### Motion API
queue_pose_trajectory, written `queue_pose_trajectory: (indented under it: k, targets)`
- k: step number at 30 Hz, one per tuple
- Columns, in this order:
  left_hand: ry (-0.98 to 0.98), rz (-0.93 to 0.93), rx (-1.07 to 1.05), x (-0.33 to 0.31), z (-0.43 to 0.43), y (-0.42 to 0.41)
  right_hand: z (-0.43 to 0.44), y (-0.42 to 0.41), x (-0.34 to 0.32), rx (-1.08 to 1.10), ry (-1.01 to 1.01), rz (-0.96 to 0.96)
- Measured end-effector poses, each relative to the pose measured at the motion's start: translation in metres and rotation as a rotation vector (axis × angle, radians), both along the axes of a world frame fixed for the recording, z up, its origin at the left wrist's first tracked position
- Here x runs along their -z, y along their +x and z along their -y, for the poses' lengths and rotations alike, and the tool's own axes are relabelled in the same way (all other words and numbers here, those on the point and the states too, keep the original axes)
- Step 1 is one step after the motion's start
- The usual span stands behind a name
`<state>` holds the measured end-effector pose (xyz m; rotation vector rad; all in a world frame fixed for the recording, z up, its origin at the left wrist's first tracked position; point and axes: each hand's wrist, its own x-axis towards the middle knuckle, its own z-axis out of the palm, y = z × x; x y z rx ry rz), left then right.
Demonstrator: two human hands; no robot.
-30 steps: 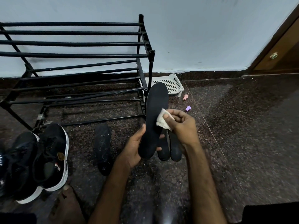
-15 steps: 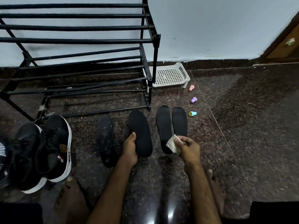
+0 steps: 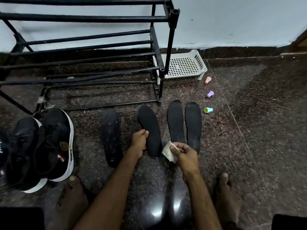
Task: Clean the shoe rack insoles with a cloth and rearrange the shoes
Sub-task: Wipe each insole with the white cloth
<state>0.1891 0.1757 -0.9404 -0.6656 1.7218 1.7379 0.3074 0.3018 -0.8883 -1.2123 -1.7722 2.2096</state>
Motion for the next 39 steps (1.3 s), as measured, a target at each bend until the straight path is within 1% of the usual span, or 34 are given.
queue_pose_trajectory:
  k: [2,6,11,13,17,19,21,23,25,35,37,39]
  targets:
    - [-0.040,-0.027,0.018,0.007,-0.003,-0.002,0.001,0.000,0.001,0.001,-0.003,0.009]
    - [-0.127,-0.139,0.062,0.012,-0.006,-0.007,0.000,0.001,0.004,0.007,-0.003,0.013]
    - [-0.438,-0.361,0.186,0.018,0.002,-0.010,0.003,0.000,0.007,-0.010,0.005,0.035]
    - [-0.563,-0.434,0.117,0.018,0.020,-0.014,0.006,-0.002,0.007,-0.020,0.004,0.030]
    - [-0.727,-0.494,-0.202,0.002,0.089,-0.022,0.019,-0.008,0.005,-0.026,-0.037,0.023]
    - [-0.793,-0.449,-0.239,0.001,0.129,-0.025,0.030,-0.011,0.005,-0.054,-0.066,0.031]
    - [-0.844,-0.320,-0.184,0.005,0.156,-0.028,0.041,-0.011,0.007,-0.089,-0.081,0.053]
    - [-0.833,-0.240,-0.122,0.012,0.171,-0.029,0.051,-0.010,0.010,-0.109,-0.085,0.077]
    - [-0.819,-0.220,-0.074,0.017,0.174,-0.028,0.059,-0.008,0.011,-0.116,-0.075,0.096]
    - [-0.765,-0.283,0.027,0.019,0.150,-0.022,0.069,-0.004,0.018,-0.143,-0.031,0.124]
    - [-0.695,-0.252,-0.006,0.031,0.153,-0.023,0.069,-0.004,0.017,-0.158,-0.026,0.117]
    - [-0.572,-0.215,-0.045,0.035,0.157,-0.023,0.070,-0.005,0.016,-0.163,-0.033,0.109]
